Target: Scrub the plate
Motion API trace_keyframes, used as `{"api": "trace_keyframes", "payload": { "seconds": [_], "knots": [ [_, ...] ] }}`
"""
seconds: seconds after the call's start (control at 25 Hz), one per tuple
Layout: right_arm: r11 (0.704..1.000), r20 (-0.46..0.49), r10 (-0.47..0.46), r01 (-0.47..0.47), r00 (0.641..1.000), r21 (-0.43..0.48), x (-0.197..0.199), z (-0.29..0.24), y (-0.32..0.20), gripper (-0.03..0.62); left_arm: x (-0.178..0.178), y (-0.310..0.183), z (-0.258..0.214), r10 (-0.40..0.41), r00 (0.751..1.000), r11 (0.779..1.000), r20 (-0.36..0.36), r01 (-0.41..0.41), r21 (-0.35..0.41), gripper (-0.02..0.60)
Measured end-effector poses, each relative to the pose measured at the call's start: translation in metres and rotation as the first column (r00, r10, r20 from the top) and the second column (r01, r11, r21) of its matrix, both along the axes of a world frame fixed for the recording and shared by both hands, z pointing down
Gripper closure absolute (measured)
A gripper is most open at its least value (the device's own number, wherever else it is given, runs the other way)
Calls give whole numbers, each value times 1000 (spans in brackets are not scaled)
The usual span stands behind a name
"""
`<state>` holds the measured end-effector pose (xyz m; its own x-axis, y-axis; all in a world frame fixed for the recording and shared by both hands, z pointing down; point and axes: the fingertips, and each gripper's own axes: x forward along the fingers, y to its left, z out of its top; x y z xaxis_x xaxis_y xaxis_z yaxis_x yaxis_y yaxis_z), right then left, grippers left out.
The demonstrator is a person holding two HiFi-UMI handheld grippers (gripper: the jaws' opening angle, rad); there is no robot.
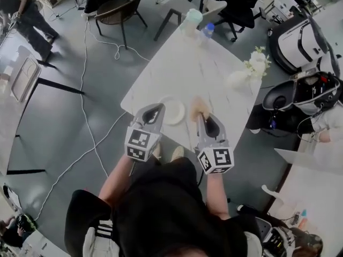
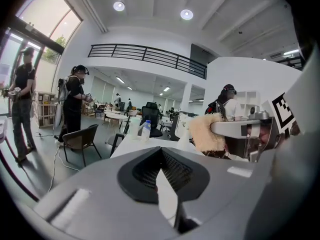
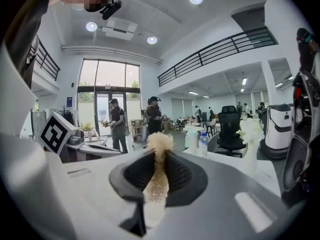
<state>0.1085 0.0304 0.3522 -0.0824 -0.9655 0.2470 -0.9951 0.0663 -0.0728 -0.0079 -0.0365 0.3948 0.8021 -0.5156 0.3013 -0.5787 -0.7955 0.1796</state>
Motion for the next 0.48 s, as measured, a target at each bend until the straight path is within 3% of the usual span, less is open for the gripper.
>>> {"api": "trace_keyframes", "payload": {
  "seconds": [0.24, 0.48],
  "knots": [
    [993, 30, -116, 117, 993, -30, -11, 18, -25, 545, -9, -4, 25, -85, 996, 994, 35, 87, -65, 575],
    [972, 68, -219, 224, 973, -76, -6, 42, -47, 545, -9, -3, 53, -184, 980, 972, 76, 193, -136, 575]
  ]
}}
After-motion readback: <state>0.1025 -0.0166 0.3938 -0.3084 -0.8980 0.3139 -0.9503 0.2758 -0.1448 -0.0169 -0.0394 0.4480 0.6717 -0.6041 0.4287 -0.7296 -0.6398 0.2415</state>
